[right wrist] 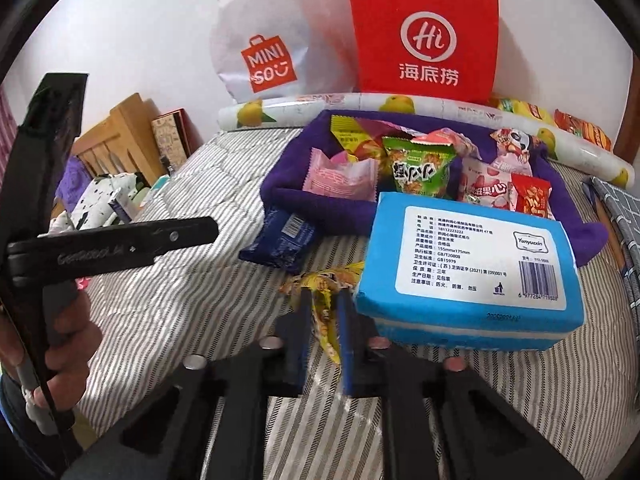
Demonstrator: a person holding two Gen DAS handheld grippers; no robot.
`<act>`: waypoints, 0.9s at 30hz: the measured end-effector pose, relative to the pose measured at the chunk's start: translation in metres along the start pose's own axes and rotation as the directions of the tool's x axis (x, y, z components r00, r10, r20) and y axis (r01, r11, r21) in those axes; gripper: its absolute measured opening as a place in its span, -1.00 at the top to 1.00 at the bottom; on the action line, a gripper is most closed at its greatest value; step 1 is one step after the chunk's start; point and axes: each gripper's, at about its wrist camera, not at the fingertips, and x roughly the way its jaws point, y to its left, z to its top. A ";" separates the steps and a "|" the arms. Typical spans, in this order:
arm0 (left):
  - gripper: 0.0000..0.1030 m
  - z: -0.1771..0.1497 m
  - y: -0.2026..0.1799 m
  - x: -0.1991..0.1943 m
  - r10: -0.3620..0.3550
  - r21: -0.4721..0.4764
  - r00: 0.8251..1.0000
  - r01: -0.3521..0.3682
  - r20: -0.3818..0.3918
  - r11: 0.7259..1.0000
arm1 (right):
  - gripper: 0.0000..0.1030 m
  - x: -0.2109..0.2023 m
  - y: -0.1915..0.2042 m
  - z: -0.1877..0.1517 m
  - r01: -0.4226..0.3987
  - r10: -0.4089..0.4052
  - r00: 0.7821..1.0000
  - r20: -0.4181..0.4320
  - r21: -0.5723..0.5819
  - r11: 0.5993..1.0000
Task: Organize snacks
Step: 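Reach the right tool to the yellow triangular snack bag on the bed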
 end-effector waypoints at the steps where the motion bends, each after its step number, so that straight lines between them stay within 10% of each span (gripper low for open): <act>1: -0.07 -0.001 -0.001 0.002 -0.001 0.006 1.000 0.001 -0.001 1.000 | 0.88 -0.001 0.000 -0.001 0.005 -0.005 1.000 0.013 -0.004 1.000; 14: -0.07 -0.002 -0.031 0.036 -0.015 0.044 0.999 0.017 -0.031 0.999 | 0.92 -0.066 -0.015 -0.050 -0.008 0.007 0.998 0.064 0.011 1.000; 27: -0.07 0.006 -0.061 0.073 0.130 0.119 0.991 -0.126 -0.026 0.985 | 0.92 -0.094 -0.094 -0.078 0.102 -0.120 0.987 0.108 0.162 0.982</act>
